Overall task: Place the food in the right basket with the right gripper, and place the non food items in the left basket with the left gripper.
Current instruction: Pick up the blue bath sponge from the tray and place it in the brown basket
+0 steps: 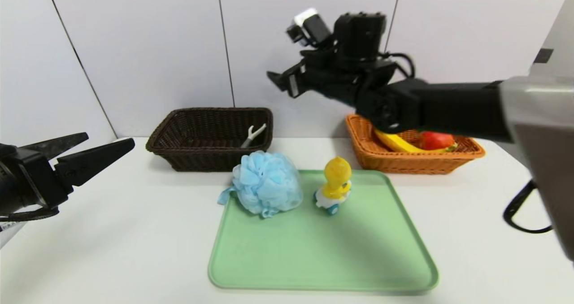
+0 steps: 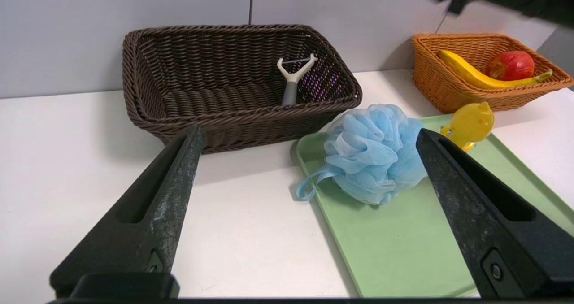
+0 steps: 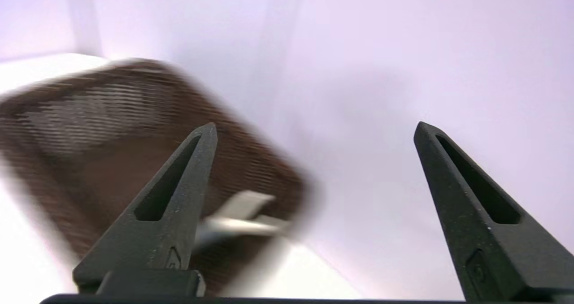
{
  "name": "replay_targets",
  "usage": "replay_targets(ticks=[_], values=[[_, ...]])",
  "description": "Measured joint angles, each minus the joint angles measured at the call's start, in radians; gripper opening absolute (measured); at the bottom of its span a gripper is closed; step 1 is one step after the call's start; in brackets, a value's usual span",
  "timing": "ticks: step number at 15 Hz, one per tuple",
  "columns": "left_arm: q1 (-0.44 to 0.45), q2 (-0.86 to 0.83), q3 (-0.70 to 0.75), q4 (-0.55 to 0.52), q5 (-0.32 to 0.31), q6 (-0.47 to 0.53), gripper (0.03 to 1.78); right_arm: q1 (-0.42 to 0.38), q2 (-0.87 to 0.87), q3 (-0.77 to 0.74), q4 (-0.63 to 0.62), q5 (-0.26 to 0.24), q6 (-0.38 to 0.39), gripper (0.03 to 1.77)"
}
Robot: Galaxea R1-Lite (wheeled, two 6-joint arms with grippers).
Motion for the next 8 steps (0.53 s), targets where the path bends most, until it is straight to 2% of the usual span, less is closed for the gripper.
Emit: replay_targets(ticks=[2,4,6,8], values=[[0.0,0.009,-0.014,0.0,0.003,0.002,1.69,-0.094,-0.14,0.039,0.158,-0.029,-0.04,1.58],[0.0,0.026,-0.042,0.001,0.005,0.003,1.69,-0.206,-0.301,0.156,0.307,-0.04,-0.054,1.61],[0.0,0.055,-0.081,0.002,0.005,0.007,1.69,-0.314,-0.462,0.355,0.399,-0.039,-0.055,1.63],[0.0,0.097,-0.13,0.002,0.005,0.008,1.69,-0.404,-0.605,0.579,0.431,-0.031,-0.044,1.65]])
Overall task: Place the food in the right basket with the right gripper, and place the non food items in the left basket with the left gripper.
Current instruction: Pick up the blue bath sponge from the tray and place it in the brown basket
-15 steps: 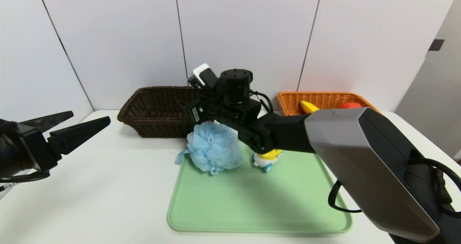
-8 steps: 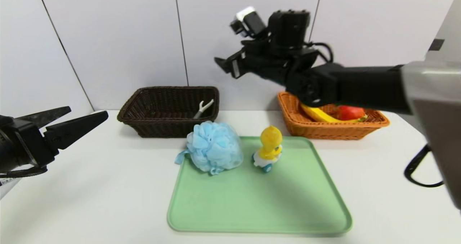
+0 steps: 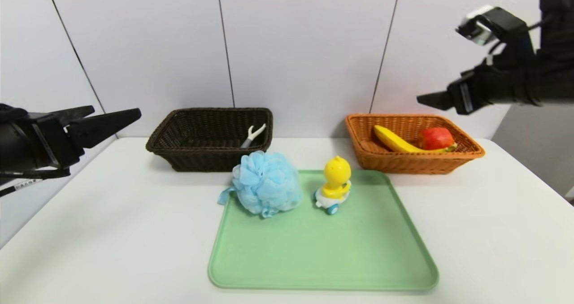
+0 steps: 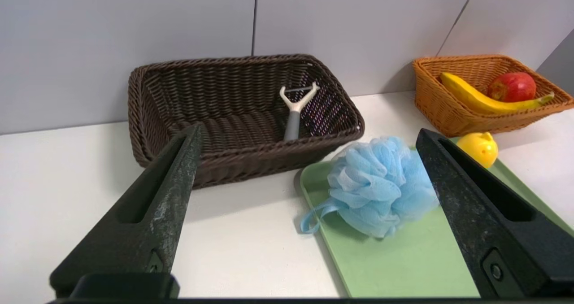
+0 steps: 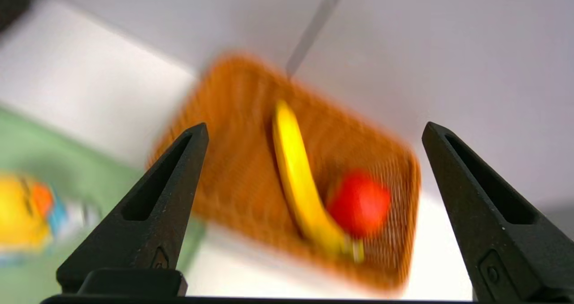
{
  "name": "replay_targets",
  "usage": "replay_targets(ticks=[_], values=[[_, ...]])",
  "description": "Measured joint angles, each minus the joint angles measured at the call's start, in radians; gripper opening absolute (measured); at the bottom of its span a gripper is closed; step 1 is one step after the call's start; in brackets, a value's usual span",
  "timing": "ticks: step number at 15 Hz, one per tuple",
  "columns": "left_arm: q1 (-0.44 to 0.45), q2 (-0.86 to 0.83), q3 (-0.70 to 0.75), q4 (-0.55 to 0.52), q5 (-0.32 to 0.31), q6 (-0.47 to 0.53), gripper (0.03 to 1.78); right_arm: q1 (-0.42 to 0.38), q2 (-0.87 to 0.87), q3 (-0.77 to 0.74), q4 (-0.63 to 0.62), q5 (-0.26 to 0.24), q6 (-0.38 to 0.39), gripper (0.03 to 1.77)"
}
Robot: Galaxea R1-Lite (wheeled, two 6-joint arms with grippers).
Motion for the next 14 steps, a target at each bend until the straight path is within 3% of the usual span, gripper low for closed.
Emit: replay_targets(ticks=[4,7,12,14], values=[[-0.025,0.097,-0.096,0.001,0.002,0.003,1.69,-0.099,-0.307,0.334,0.028,0.023,0.08,1.67],[-0.133,0.175,-0.166,0.039,0.046,0.003,1.69,-0.122,-0.465,0.47,0.036,0.021,0.154,1.68],[-0.336,0.303,-0.395,0.409,0.065,0.039,1.69,-0.128,-0.564,0.555,0.031,0.021,0.19,1.69],[-0.403,0.352,-0.416,0.464,0.08,0.035,1.69,-0.129,-0.577,0.57,0.03,0.021,0.193,1.69]])
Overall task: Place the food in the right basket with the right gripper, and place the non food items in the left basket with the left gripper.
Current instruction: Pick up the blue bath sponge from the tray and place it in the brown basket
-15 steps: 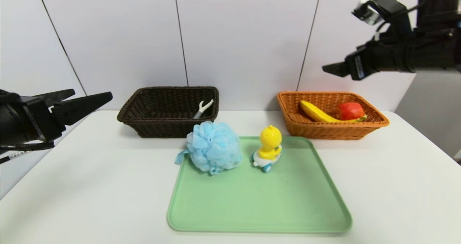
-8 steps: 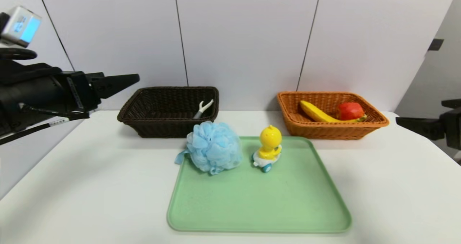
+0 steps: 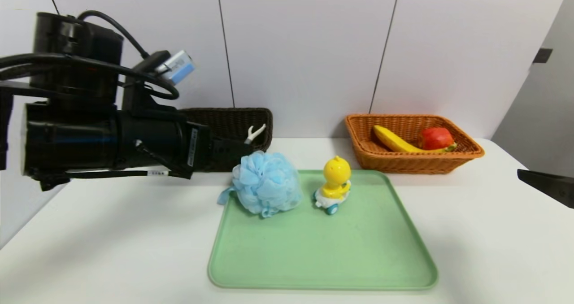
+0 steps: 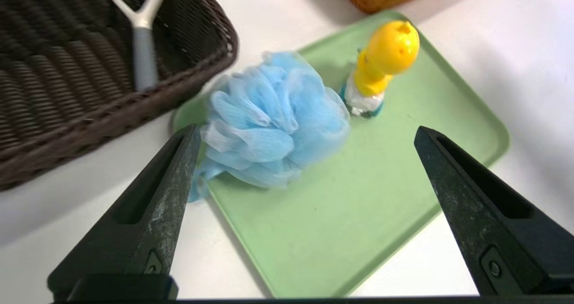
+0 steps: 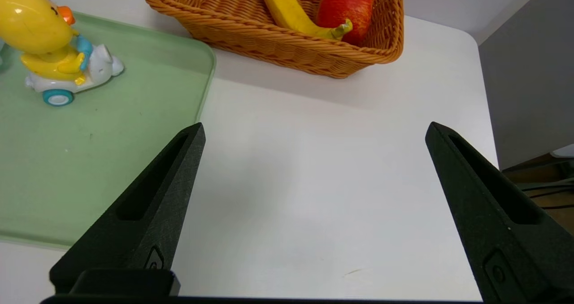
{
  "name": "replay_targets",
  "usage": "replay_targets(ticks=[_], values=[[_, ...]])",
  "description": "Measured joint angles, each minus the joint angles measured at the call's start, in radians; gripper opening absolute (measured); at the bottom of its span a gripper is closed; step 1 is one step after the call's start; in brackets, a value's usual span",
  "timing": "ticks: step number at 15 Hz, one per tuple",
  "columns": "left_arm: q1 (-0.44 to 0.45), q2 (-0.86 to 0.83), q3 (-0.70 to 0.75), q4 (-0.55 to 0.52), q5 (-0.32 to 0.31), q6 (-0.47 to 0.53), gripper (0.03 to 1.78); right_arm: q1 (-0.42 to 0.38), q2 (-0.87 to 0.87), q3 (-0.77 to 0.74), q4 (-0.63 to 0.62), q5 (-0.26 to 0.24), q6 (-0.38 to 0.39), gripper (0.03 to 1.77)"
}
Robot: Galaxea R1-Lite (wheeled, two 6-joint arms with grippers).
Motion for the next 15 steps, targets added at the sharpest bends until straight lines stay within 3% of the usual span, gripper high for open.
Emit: replay_targets(ticks=[2,4,7,11,15], values=[[-0.037,0.049,0.014,-0.026,0.012,-0.007,1.69,-0.001,-0.004,0.007,-0.001,0.003,-0.001,1.69],[-0.05,0.101,0.047,-0.133,0.028,-0.005,1.69,-0.001,-0.004,0.009,-0.001,0.007,-0.001,1.69],[-0.054,0.196,0.106,-0.304,0.106,0.001,1.69,-0.001,-0.001,0.01,-0.002,0.01,-0.001,1.69],[-0.055,0.291,0.159,-0.416,0.147,0.003,1.69,0.0,0.001,0.01,-0.003,0.011,0.012,1.69],[-0.054,0.377,0.174,-0.524,0.165,0.004,1.69,0.001,0.001,0.011,-0.005,0.065,0.067,1.69]])
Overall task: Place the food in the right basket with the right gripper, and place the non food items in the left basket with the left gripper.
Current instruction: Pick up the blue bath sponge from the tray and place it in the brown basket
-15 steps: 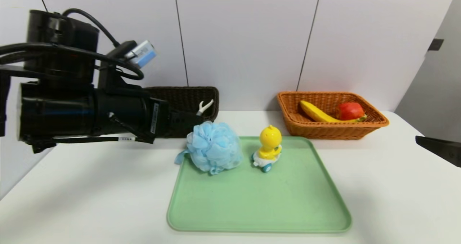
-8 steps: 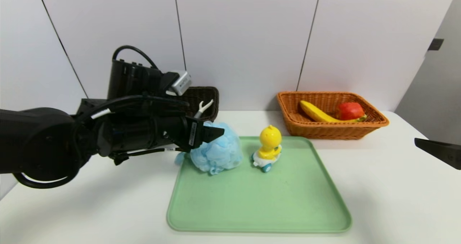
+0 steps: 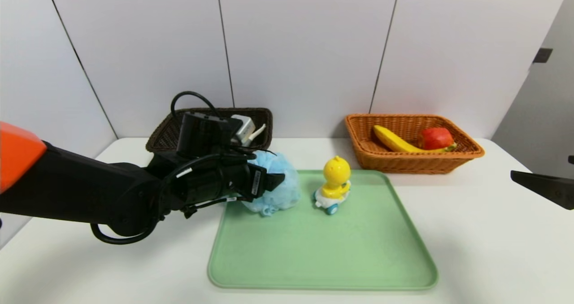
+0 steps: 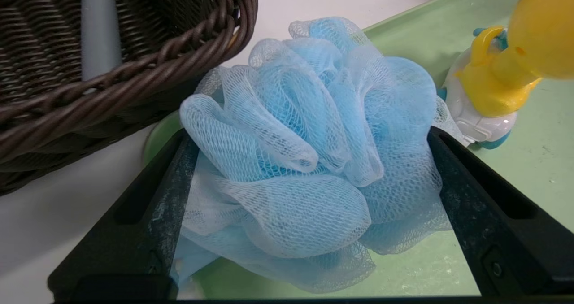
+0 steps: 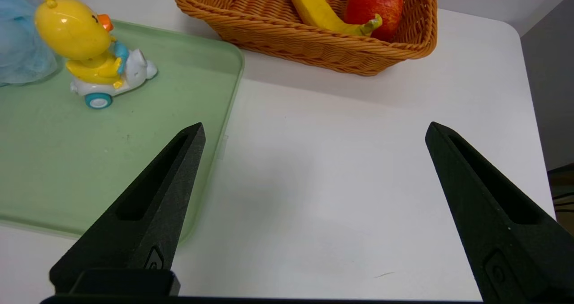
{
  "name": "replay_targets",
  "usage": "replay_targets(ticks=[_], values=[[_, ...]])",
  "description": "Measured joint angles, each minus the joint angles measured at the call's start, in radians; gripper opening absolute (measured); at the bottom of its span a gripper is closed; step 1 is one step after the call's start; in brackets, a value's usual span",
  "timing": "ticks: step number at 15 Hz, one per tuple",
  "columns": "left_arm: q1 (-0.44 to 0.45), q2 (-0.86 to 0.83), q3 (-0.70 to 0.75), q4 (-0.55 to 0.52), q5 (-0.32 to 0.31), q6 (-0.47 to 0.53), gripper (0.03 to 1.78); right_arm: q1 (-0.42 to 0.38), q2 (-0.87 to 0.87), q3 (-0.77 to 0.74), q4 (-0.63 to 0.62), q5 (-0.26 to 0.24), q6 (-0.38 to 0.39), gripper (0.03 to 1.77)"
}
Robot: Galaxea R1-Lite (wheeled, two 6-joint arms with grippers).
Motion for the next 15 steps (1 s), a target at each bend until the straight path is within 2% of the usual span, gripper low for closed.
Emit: replay_targets(ticks=[2,3,6,10,12,15], values=[[0.0,0.028,0.003,-0.012,0.002,0.0,1.69,0.0,0.0,0.0,0.0,0.001,0.002,1.69],[0.0,0.037,0.003,-0.013,0.002,0.001,1.61,0.0,0.0,0.0,0.0,0.001,0.002,1.69],[0.001,0.047,0.011,-0.013,0.015,0.027,1.14,0.0,0.0,0.003,-0.001,0.002,0.002,1.69],[0.002,0.047,0.024,-0.013,0.033,0.029,0.76,0.0,0.0,0.006,0.0,0.003,0.002,1.69],[0.002,0.032,0.025,-0.012,0.032,0.03,0.23,0.0,0.001,0.007,0.001,0.004,0.002,1.69],[0.001,-0.03,0.027,-0.003,0.031,0.031,0.16,0.001,0.001,0.015,0.0,0.004,0.0,1.69]])
